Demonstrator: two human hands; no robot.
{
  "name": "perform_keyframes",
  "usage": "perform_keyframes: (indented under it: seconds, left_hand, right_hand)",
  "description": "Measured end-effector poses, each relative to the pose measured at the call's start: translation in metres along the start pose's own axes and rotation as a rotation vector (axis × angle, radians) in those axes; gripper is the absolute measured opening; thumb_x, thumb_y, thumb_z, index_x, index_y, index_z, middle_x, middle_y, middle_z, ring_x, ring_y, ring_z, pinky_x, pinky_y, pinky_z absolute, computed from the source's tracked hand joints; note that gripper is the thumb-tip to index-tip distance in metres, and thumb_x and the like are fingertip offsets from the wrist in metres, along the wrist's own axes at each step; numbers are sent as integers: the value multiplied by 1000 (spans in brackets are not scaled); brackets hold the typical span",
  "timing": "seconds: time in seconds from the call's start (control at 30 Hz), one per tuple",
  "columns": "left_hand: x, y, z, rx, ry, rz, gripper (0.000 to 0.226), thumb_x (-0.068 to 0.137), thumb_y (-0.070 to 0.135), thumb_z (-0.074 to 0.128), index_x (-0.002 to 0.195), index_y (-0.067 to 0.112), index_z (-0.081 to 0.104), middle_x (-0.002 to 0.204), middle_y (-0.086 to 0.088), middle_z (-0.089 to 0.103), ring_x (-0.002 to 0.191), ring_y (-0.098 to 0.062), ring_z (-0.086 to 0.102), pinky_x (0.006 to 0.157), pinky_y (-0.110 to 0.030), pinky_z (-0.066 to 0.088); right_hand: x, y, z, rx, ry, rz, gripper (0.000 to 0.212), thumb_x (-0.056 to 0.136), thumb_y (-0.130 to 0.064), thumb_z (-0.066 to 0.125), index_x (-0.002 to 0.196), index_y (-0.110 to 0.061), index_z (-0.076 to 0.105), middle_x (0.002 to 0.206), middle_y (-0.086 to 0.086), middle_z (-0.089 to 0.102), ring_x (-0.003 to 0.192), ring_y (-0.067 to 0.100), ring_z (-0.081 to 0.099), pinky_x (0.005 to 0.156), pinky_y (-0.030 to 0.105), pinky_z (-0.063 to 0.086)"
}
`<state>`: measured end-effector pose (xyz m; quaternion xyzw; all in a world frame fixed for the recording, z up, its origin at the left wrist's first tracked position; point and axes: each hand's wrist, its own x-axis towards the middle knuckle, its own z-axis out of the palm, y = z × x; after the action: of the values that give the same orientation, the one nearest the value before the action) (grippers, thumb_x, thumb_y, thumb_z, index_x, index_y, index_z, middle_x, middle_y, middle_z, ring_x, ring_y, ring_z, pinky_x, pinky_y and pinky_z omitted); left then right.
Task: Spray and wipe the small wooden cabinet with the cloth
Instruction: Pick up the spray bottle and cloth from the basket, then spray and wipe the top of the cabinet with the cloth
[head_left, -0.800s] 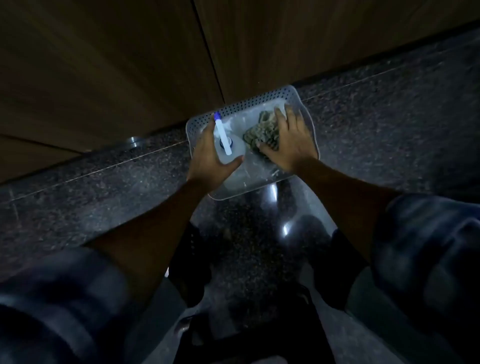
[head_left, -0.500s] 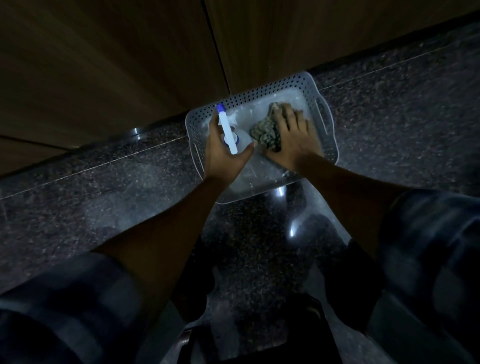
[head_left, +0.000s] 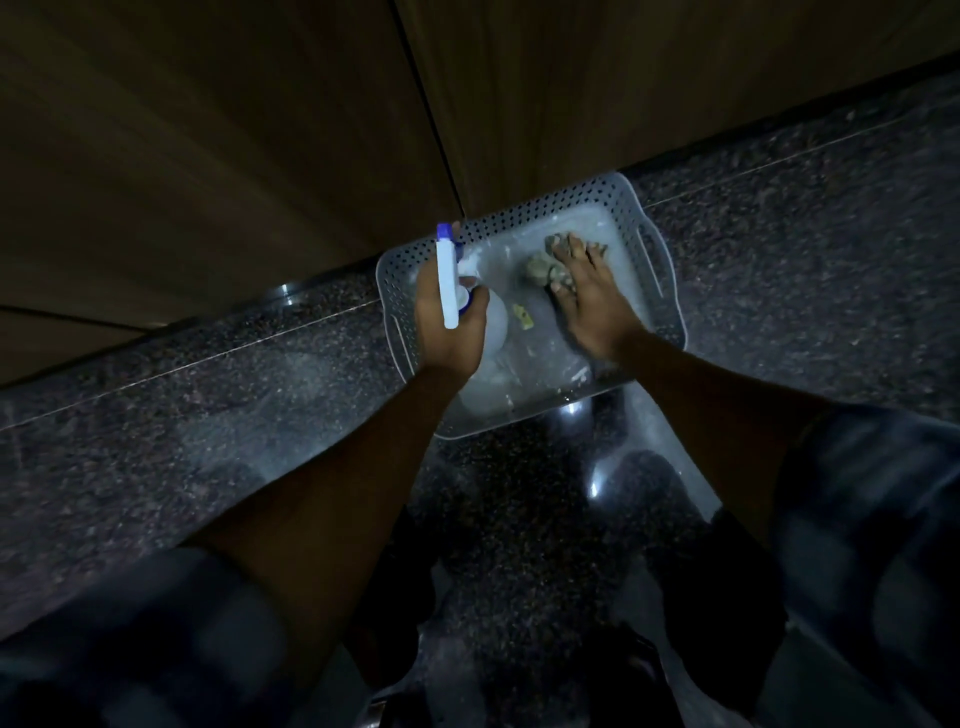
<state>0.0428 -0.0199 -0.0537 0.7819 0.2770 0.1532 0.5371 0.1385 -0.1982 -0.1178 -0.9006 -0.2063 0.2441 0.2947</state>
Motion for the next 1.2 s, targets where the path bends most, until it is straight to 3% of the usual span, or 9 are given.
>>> perform_keyframes:
  seconds: [0.07, 0.13, 0.3, 0.4, 0.5, 0.67, 0.8, 1.0, 1.2]
  left_hand:
    - [0, 15, 0, -12, 6, 11, 50, 88, -5, 62, 132, 17, 51, 115, 18, 57, 104, 12, 60, 94, -13, 48]
    - [-2, 39, -3, -15, 5, 25, 56, 87, -6, 63, 140, 10, 51, 118, 14, 58, 104, 8, 59, 96, -14, 47]
    - [-14, 146, -21, -89, -24, 110, 67, 83, -17, 60, 139, 19, 49, 110, 23, 56, 95, 20, 56, 87, -1, 40]
    - [-30, 218, -41, -112, -32, 198, 64, 81, -12, 57, 137, 18, 55, 117, 24, 59, 104, 15, 57, 96, -13, 44]
    - [-39, 280, -58, -150, -40, 244, 64, 79, -8, 57, 135, 23, 58, 114, 22, 63, 106, 6, 60, 95, -29, 51]
    - [-69, 414, -85, -171, -32, 389, 64, 77, -4, 57, 128, 34, 61, 100, 13, 58, 83, -9, 62, 80, -37, 53]
    - [-90, 502, -92, -181, -6, 476, 56, 77, -7, 58, 127, 19, 62, 101, 13, 62, 91, 7, 59, 86, -30, 52]
    - [-133, 620, -78, -200, -55, 665, 44, 82, 0, 61, 119, 23, 59, 102, 5, 67, 91, -18, 65, 85, -46, 57]
    - [-189, 729, -28, -341, -120, 784, 40, 85, 7, 64, 113, 35, 57, 100, 13, 66, 87, -20, 68, 73, -55, 61]
  right_hand:
    - [-8, -13, -21, 282, 40, 124, 58, 109, -38, 37, 162, -21, 20, 162, 13, 34, 148, 29, 33, 123, 43, 26]
    - [-22, -33, -43, 481, 127, 251, 56, 108, -43, 41, 158, -21, 33, 145, 9, 55, 129, 24, 54, 114, 41, 40]
    - [-61, -92, -115, 1154, 348, 386, 41, 105, -32, 54, 131, -2, 64, 118, 14, 72, 110, 30, 69, 104, 48, 52]
    - [-98, -135, -177, 1491, 281, 355, 64, 91, -48, 68, 136, -2, 62, 131, 21, 66, 122, 38, 63, 110, 55, 45]
    - [-132, -180, -244, 1688, 276, 270, 58, 102, -47, 48, 137, -3, 60, 137, 19, 63, 125, 33, 62, 111, 47, 44]
    - [-209, -240, -368, 1826, 359, 73, 62, 104, -47, 40, 144, -1, 52, 141, 25, 58, 133, 42, 53, 114, 58, 37]
    - [-268, -263, -447, 1883, 404, -44, 62, 103, -48, 43, 144, -2, 52, 139, 25, 59, 133, 43, 53, 115, 59, 37]
    - [-354, -276, -548, 1900, 496, -215, 60, 103, -48, 43, 141, -3, 55, 139, 24, 60, 131, 43, 55, 113, 58, 40]
    - [-463, -267, -641, 1845, 657, -395, 63, 103, -48, 46, 143, 0, 52, 141, 27, 57, 131, 43, 54, 116, 59, 35]
